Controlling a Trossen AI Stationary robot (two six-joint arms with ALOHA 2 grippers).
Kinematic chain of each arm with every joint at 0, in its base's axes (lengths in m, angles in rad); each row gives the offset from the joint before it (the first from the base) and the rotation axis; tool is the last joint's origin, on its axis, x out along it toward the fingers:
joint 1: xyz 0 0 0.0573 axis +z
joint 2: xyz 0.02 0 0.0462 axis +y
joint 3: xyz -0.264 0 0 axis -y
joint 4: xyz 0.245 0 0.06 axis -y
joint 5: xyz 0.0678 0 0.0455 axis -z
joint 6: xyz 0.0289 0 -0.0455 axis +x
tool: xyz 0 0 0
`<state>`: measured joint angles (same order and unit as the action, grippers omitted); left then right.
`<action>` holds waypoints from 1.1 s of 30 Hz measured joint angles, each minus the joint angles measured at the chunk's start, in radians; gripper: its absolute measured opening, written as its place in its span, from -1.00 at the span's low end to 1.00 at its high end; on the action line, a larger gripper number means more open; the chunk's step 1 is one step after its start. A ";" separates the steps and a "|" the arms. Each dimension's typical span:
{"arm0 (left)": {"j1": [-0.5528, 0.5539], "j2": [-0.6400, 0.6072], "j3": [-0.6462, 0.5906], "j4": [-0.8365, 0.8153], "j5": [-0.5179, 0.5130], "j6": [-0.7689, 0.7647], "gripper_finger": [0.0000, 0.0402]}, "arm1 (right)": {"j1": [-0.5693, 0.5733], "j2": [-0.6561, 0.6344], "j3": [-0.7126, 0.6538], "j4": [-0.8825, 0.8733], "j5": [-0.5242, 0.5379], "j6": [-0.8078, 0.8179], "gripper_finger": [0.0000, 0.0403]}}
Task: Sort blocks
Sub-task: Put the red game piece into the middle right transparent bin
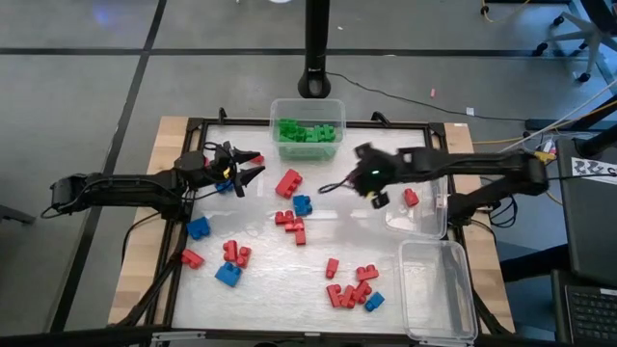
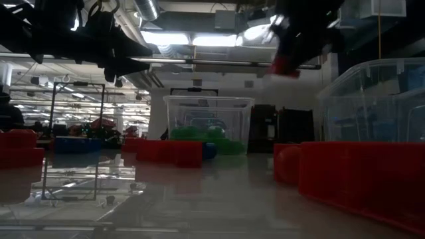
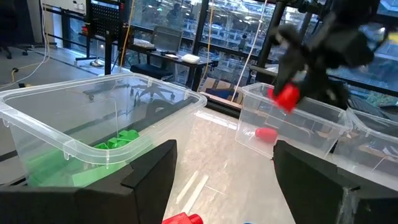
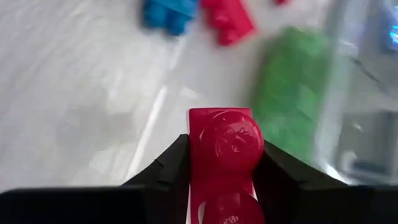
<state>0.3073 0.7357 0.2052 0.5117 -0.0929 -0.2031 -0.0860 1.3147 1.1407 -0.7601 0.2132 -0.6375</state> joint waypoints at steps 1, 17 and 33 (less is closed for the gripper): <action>0.000 0.000 0.000 0.000 0.000 0.000 0.25 | 0.000 -0.040 0.000 -0.027 0.027 0.019 -0.35; 0.000 0.000 0.000 0.002 0.000 -0.001 0.25 | 0.000 -0.439 -0.255 -0.279 0.169 0.422 -0.27; 0.000 0.000 0.000 0.002 0.000 -0.006 0.25 | 0.000 -0.363 -0.286 -0.233 0.197 0.432 0.40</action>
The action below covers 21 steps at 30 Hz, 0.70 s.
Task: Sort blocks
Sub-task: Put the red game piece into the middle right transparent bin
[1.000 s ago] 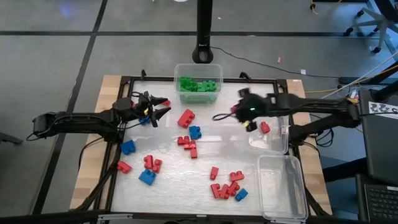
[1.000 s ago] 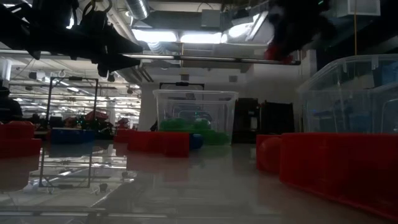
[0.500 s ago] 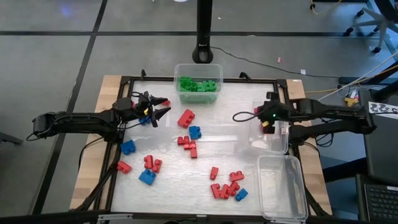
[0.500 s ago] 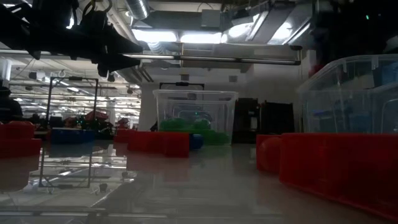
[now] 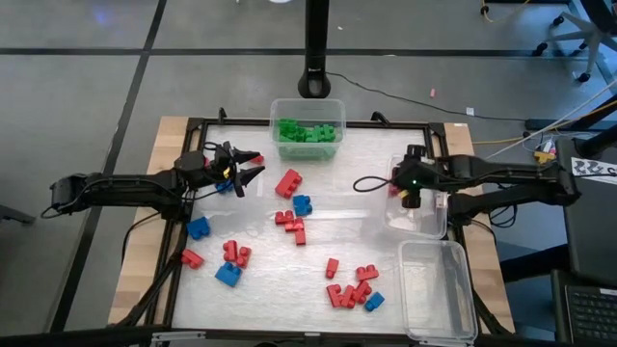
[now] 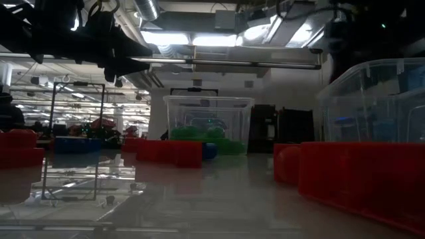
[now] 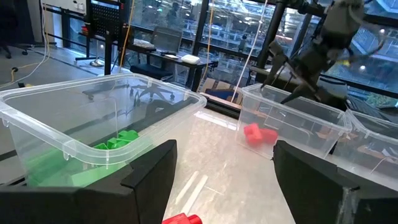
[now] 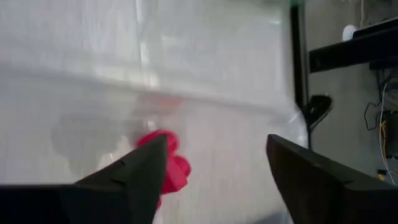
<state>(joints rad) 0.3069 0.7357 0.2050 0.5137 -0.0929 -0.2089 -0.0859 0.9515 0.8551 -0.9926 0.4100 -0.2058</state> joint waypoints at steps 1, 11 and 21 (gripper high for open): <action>0.000 0.000 0.000 0.000 0.000 0.000 0.25 | 0.000 0.007 0.020 0.008 -0.005 0.000 0.45; 0.000 0.000 0.000 0.000 0.000 -0.001 0.25 | 0.001 0.140 0.054 0.549 -0.292 -0.172 0.68; -0.007 0.000 0.000 -0.007 0.000 0.007 0.25 | 0.045 0.550 0.052 0.958 -0.484 -0.266 0.66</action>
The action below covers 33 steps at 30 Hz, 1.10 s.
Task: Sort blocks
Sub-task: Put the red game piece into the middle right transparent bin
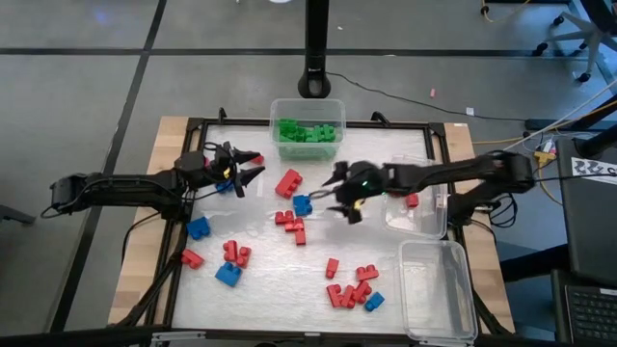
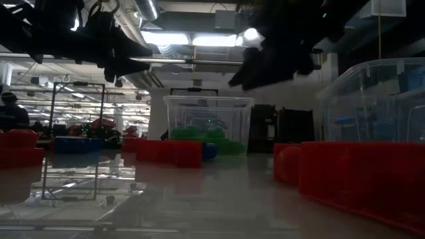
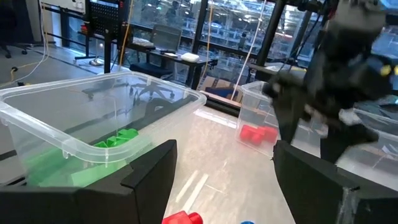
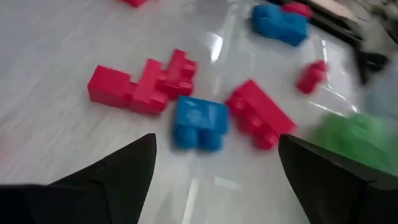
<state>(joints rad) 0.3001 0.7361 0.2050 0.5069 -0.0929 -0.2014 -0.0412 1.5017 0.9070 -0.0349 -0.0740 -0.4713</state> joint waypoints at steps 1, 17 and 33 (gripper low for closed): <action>-0.003 0.000 0.000 0.000 0.000 0.003 0.25 | 0.011 0.040 0.002 0.033 -0.009 -0.012 0.66; -0.182 0.121 -0.001 0.005 0.004 -0.007 0.25 | 0.150 0.327 0.155 0.124 -0.074 -0.117 0.66; -0.409 0.541 0.005 0.240 -0.105 -0.163 0.25 | 0.191 0.477 0.161 0.271 -0.034 0.151 0.66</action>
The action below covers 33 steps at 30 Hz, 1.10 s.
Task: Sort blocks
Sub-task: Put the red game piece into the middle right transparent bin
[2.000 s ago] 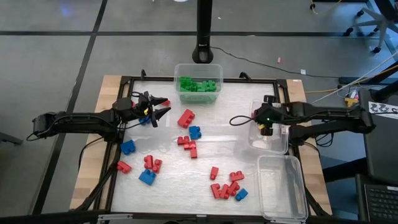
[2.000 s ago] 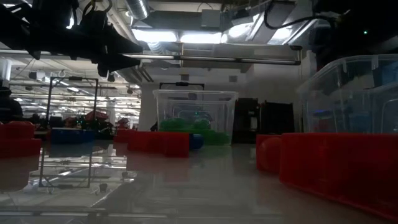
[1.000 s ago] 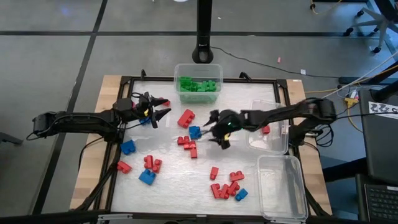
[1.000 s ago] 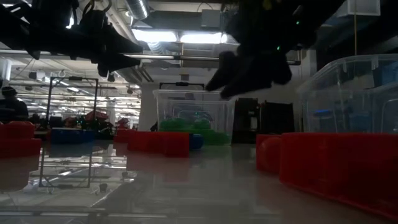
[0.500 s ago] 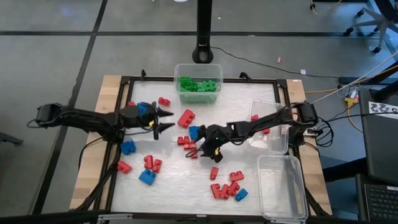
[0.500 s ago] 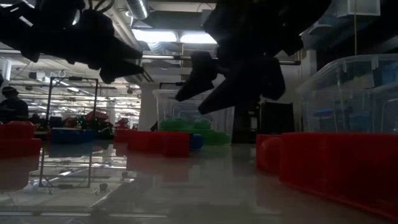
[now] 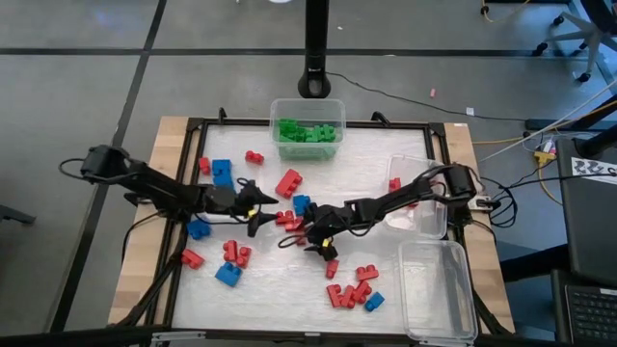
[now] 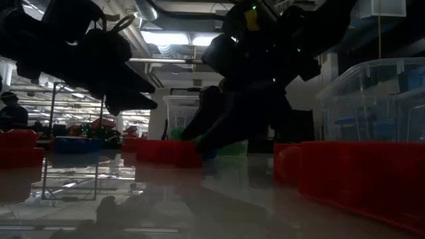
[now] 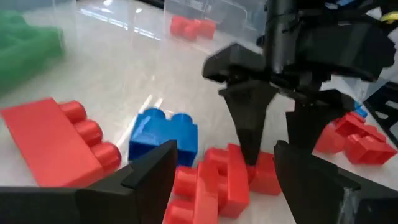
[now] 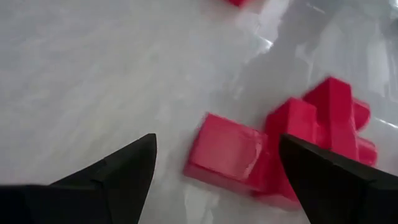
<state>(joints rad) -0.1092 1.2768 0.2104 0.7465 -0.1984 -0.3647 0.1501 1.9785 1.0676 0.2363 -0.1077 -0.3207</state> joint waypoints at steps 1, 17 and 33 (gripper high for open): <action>-0.004 0.025 0.000 0.020 0.000 -0.004 0.25 | 0.000 0.005 0.000 0.008 0.002 0.002 0.66; -0.041 0.399 0.107 0.188 -0.008 0.003 0.25 | 0.000 0.013 0.000 -0.004 -0.024 0.010 0.66; -0.012 0.427 0.120 0.177 -0.035 -0.001 0.25 | 0.007 -0.111 -0.003 -0.184 -0.070 -0.002 0.66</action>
<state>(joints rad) -0.1214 1.7037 0.3307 0.9235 -0.2331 -0.3654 0.1571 1.8675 1.0650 0.0523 -0.1773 -0.3225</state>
